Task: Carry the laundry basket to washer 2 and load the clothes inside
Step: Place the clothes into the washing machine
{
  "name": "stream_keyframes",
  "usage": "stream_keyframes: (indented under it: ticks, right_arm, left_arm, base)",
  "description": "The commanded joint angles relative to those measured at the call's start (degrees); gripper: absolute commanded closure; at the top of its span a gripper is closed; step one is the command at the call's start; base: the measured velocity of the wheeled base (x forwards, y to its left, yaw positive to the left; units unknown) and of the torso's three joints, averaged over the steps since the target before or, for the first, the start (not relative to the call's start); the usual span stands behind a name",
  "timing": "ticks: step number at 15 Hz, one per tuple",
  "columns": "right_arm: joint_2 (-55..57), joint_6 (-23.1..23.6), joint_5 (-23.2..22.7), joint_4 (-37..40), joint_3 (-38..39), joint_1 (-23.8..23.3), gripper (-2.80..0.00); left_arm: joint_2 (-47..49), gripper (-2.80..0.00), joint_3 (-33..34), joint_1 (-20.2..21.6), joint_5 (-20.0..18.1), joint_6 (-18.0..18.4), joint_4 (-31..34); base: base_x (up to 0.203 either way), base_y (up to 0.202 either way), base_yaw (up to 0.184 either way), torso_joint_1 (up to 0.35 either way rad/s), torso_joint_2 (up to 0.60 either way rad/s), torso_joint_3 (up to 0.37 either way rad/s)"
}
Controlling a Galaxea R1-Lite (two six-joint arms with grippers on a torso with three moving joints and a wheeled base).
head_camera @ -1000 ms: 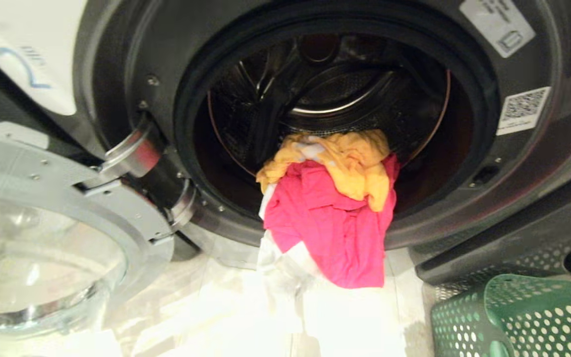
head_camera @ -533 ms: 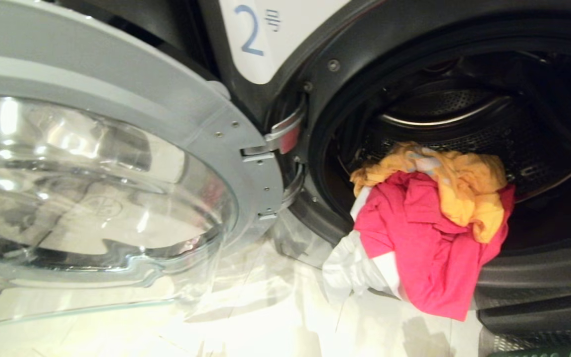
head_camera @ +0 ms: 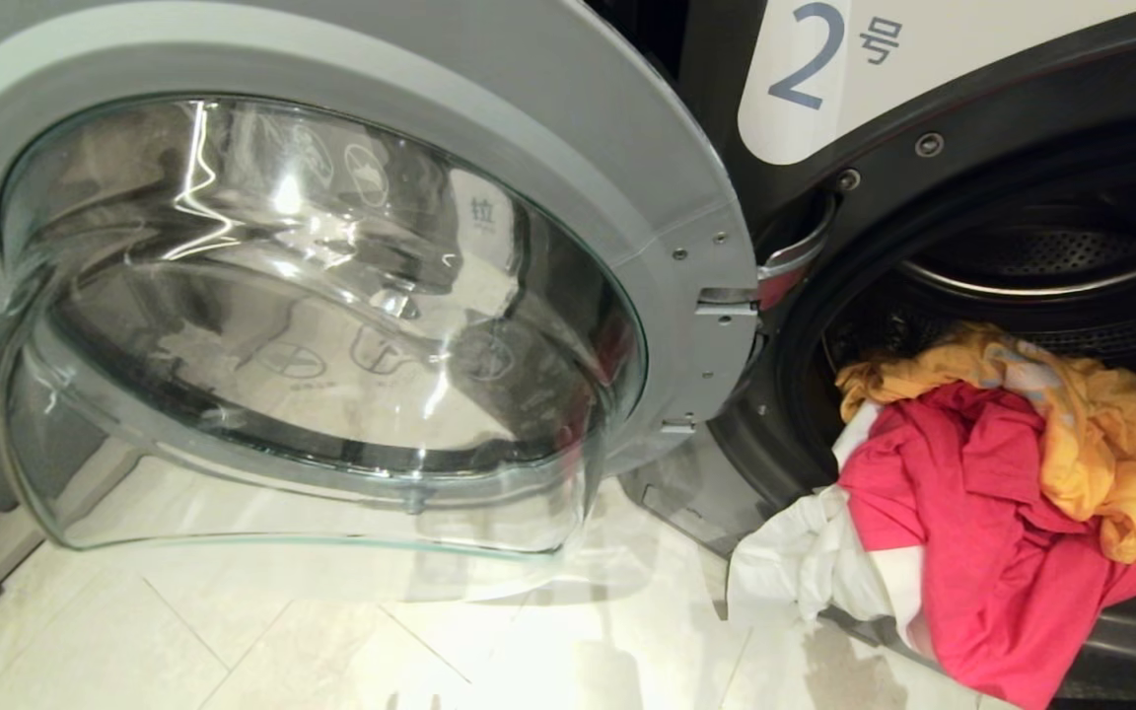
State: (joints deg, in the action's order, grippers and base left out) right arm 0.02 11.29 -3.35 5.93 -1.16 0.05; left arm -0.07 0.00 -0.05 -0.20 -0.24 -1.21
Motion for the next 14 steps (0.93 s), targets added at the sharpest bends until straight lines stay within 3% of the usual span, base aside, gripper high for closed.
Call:
stream_keyframes:
  ticks: [1, 4, 8, 12, 13, 14]
  right_arm:
    - [0.15, 0.09, 0.08, 0.17, -0.16, -0.05, 0.0]
    - [5.68, 1.57, -0.82, 3.22, -7.55, -0.04, 0.0]
    - [34.26, 1.81, -7.84, 10.22, -19.91, 0.01, 0.0]
    - [57.87, 2.0, -13.79, 8.69, -24.77, 0.89, 0.0]
    - [60.84, 1.84, -14.83, 8.25, -25.24, 1.68, -2.8]
    - [63.04, 1.48, -15.49, 7.91, -25.54, 2.44, -2.8]
  left_arm:
    - [0.07, 0.0, 0.44, -0.04, 0.03, 0.06, 0.06]
    - [0.07, 0.0, 0.44, -0.04, -0.06, 0.26, 0.06]
    - [0.07, 0.0, 0.44, -0.04, 0.01, -0.33, -0.02]
    - [0.07, 0.0, 0.44, -0.04, 0.03, -0.81, -0.02]
    - [0.07, 0.0, 0.44, -0.04, 0.03, -0.81, -0.02]
    - [0.07, 0.0, 0.44, -0.04, 0.03, -0.81, -0.02]
  base:
    - [0.0, 0.0, 0.0, 0.0, 0.0, 0.0]
    - [0.0, 0.0, 0.0, 0.0, 0.0, 0.0]
    - [0.0, 0.0, 0.0, 0.0, 0.0, 0.0]
    - [0.0, 0.0, 0.0, 0.0, 0.0, 0.0]
    - [0.0, 0.0, 0.0, 0.0, 0.0, 0.0]
    - [0.0, 0.0, 0.0, 0.0, 0.0, 0.0]
